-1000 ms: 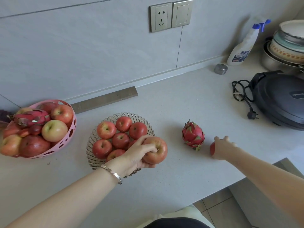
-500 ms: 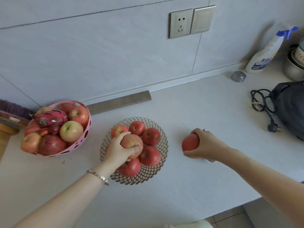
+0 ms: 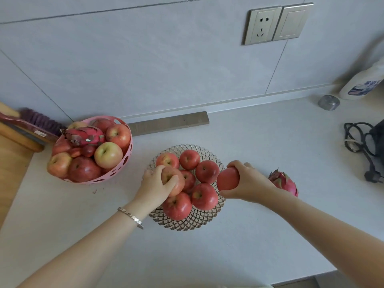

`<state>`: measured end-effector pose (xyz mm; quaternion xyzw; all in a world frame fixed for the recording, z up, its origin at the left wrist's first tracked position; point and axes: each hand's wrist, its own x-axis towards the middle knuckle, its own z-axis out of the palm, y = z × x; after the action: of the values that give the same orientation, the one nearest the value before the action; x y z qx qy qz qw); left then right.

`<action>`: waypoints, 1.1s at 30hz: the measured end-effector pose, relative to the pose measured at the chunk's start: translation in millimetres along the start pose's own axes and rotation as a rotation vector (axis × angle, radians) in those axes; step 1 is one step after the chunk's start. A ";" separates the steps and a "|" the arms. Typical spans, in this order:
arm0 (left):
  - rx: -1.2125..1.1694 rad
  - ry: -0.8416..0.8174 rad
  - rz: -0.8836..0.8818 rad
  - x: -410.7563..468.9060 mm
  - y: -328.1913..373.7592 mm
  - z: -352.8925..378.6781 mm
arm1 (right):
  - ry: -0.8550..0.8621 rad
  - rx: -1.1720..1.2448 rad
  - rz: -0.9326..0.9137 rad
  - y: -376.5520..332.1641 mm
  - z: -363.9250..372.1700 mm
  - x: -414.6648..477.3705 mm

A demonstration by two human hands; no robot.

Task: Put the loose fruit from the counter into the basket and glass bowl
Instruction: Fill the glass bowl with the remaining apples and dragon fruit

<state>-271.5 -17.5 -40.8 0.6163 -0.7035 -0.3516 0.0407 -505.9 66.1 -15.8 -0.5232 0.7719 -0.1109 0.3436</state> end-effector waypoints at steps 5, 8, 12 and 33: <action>0.161 0.040 0.112 -6.8 -1.6 9.4 | -0.003 -0.005 -0.014 0.0 5.8 -0.3; 0.183 0.084 0.113 -7.5 2.1 9.5 | 0.002 0.004 -0.020 2.0 7.9 -1.1; 0.238 0.019 0.074 -9.9 3.2 3.1 | 0.028 0.041 -0.033 2.8 8.3 -2.7; 0.125 0.085 0.155 -19.4 -15.7 8.0 | -0.162 -0.189 -0.482 -86.8 50.8 92.3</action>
<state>-257.7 3.5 -48.1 0.5757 -0.7673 -0.2764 0.0588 -429.6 -43.1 -45.5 -0.7287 0.6021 -0.0747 0.3178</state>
